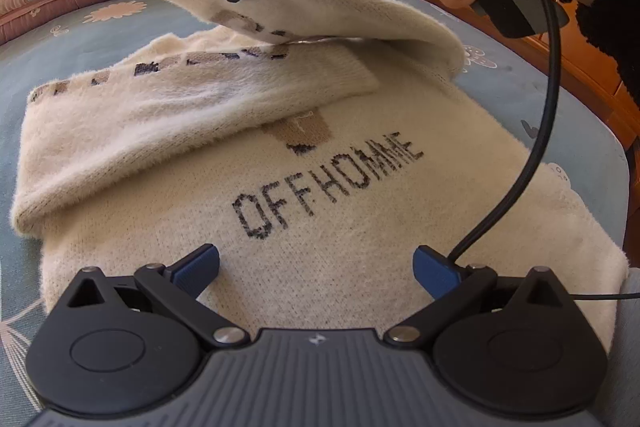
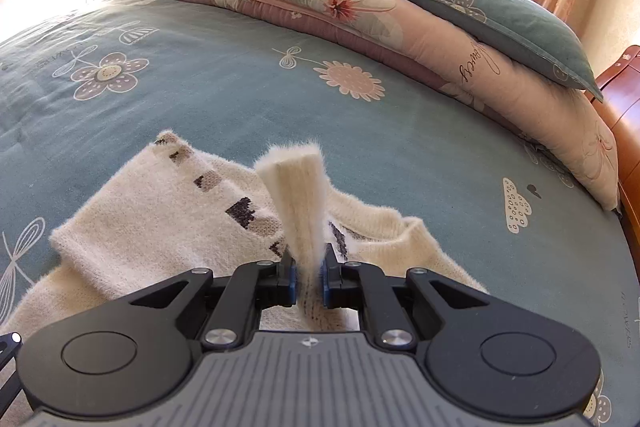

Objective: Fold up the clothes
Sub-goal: 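Lift the sleeve cuff with the right gripper up over the sweater body, then lay the sleeve across the body and open the right gripper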

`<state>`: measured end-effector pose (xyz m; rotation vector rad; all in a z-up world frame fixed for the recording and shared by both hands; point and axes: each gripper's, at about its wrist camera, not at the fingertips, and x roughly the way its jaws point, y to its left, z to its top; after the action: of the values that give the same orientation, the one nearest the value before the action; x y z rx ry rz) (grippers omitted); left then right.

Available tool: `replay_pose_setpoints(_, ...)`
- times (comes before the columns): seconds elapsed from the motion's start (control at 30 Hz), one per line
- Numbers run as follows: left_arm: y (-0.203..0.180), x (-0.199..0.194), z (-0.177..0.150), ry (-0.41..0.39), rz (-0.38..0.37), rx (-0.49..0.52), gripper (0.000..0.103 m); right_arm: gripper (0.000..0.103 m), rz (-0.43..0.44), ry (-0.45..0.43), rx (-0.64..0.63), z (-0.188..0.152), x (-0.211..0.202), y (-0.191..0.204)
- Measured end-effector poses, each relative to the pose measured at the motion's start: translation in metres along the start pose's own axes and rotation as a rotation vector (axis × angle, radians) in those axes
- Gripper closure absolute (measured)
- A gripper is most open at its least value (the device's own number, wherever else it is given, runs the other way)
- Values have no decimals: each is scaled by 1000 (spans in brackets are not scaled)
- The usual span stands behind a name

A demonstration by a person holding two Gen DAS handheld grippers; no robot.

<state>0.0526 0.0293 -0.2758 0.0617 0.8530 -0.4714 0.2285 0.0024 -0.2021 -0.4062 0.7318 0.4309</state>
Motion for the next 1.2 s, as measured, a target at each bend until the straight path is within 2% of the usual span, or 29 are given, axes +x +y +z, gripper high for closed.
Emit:
replay_pose_setpoints(0.3,-3,3,-2,17,10,18,1,90,56,3,-71,0,8,23)
replay_pose_setpoints(0.57,-7,5,-4,24,21,40,1,90,82,40,-108,-6,27,46)
replay_pose_setpoints(0.67,-8,5,-4,26,21,43,1,83,103,94,-99,-10,38,50)
replay_pose_setpoints(0.8,-8,5,-4,27,19,45,1,78,134,155,-64,-14,47,53)
replay_pose_setpoints(0.97,-4,3,-3,20,-11,7,1,67,133,147,-58,-9,28,47)
replay_pose_setpoints(1.13,0,-7,0,10,-53,-22,1,65,110,129,-66,1,-4,31)
replay_pose_setpoints(1.2,2,-20,3,-20,-88,-26,1,61,84,123,-79,4,-15,23)
